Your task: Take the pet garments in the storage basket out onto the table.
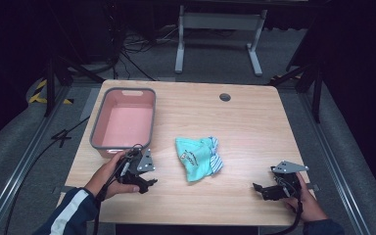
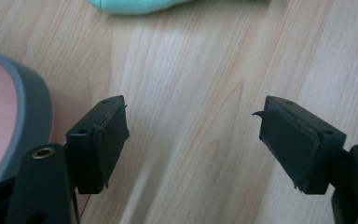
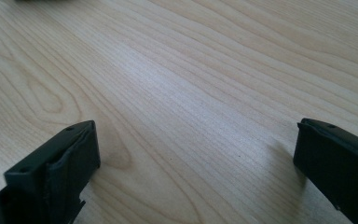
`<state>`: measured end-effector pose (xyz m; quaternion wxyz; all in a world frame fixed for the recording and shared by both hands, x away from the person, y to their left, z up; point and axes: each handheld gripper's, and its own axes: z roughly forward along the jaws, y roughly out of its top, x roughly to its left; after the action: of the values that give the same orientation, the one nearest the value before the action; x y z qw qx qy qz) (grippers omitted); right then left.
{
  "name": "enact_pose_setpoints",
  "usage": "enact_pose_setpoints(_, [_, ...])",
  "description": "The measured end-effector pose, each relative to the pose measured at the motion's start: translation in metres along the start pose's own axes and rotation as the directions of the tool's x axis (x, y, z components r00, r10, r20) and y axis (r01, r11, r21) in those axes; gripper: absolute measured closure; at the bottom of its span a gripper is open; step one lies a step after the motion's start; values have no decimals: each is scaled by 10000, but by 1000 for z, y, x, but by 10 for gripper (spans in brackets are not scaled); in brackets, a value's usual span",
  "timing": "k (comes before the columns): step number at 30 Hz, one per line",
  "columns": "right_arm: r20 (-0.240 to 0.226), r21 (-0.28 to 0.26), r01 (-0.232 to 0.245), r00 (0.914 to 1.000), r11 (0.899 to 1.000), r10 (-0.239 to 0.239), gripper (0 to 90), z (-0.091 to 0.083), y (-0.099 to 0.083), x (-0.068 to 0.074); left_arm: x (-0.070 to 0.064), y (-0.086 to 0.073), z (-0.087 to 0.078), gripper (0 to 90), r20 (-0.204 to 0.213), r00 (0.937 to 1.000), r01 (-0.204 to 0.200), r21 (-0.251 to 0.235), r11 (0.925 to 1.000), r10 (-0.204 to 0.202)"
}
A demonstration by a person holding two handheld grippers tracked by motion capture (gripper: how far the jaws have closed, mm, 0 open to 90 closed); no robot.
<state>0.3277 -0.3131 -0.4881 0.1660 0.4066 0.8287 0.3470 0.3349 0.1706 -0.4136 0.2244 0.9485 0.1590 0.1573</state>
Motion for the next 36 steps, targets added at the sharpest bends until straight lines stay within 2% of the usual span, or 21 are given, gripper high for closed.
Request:
enact_pose_setpoints(3, [1,1,0,10000,10000,0,5,0,0,0,1,-8,1,231,-115,9999,-62,259,9996,65])
enact_pose_setpoints(5, [1,2,-4,10000,10000,4,5,0,0,0,4,-23,1,230,-83,9997,242,334,9992,-239])
enact_pose_setpoints(8, [7,-9,-10,10000,10000,10,5,0,0,0,7,-38,3,228,-44,9986,536,447,9976,-534])
enact_pose_setpoints(11, [9,7,-4,10000,10000,4,5,0,0,0,9,-49,5,225,-121,9976,684,700,9952,-677])
enact_pose_setpoints(15, [10,4,-7,10000,10000,7,5,0,0,0,11,-64,6,222,-313,9940,1066,615,9924,-1048])
enact_pose_setpoints(18, [12,4,-6,10000,10000,6,5,0,0,0,14,-76,8,203,-210,9895,1440,599,9878,-1430])
enact_pose_setpoints(20, [15,3,-8,10000,10000,8,5,0,0,0,18,-86,8,186,16,9854,1703,363,9847,-1705])
enact_pose_setpoints(22, [18,12,14,10000,10000,-14,5,0,0,0,22,-96,8,172,197,9779,2079,46,9781,-2079])
enact_pose_setpoints(24, [15,11,15,10000,10000,-15,5,0,0,0,28,-107,8,157,431,9660,2561,-281,9663,-2548])
enact_pose_setpoints(25, [13,5,-5,10000,10000,5,5,0,0,0,30,-114,9,149,586,9562,2901,-560,9554,-2869])
enact_pose_setpoints(26, [21,15,21,10000,10000,-21,5,0,0,0,32,-118,8,148,652,9512,3055,-592,9503,-3017])
enact_pose_setpoints(27, [14,4,-10,10000,10000,10,5,0,0,0,34,-125,8,146,834,9412,3338,-795,9393,-3274])
enact_pose_setpoints(28, [19,15,24,10000,10000,-24,5,0,0,0,34,-131,8,144,811,9358,3503,-1086,9303,-3430])
enact_pose_setpoints(30, [19,13,19,10000,10000,-19,5,0,0,0,35,-138,6,142,707,9336,3578,-1321,9244,-3513])
enact_pose_setpoints(32, [18,16,38,10000,10000,-38,5,0,0,0,35,-146,5,134,674,9272,3747,-1660,9122,-3686])
enact_pose_setpoints(33, [17,15,37,10000,10000,-37,5,0,-1,0,35,-149,5,134,618,9298,3679,-1809,9121,-3628])
enact_pose_setpoints(34, [19,14,38,10000,10000,-38,5,-1,-1,0,35,-152,5,134,613,9307,3654,-2037,9083,-3606])
enact_pose_setpoints(36, [22,10,37,10000,10000,-37,5,-1,-1,0,34,-154,4,134,586,9273,3737,-2022,9052,-3697])
